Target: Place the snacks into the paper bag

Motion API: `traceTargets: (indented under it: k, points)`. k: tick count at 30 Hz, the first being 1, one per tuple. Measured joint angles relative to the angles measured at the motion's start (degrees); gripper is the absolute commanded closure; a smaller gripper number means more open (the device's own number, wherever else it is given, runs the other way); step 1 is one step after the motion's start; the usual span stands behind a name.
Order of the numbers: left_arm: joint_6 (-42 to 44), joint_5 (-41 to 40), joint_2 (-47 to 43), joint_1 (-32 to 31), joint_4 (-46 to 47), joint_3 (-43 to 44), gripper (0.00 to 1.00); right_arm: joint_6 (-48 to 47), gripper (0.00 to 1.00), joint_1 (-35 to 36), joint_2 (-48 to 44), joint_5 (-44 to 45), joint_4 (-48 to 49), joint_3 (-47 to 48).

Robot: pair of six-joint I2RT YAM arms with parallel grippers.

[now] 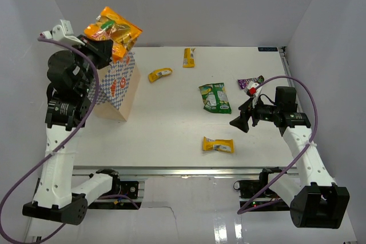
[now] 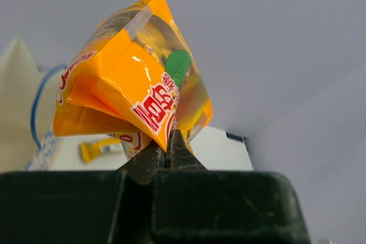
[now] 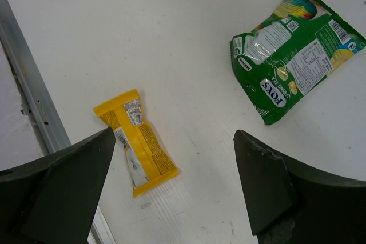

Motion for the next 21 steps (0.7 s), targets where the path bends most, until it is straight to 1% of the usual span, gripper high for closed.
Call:
traceTargets:
  k: [8,11,16,21]
  points:
    - [10.3,-8.1,14.3,0.2,2.1,19.0,1.00,0.2,0.10,0.0,-0.5,-0.4,0.5,-1.0]
    - [14.5,-10.4,18.6,0.9,2.5,23.8,1.00,0.2,0.10,0.0,-0.5,-0.5,0.7,-1.0]
    - [19.7,-11.7,22.0,4.4,2.5,25.9,1.00,0.1,0.10,0.0,-0.5,-0.7,0.9,-1.0]
    - [21.8,-10.8,23.6,10.2,1.6,25.4,1.00,0.1,0.10,0.0,-0.5,-0.7,0.9,-1.1]
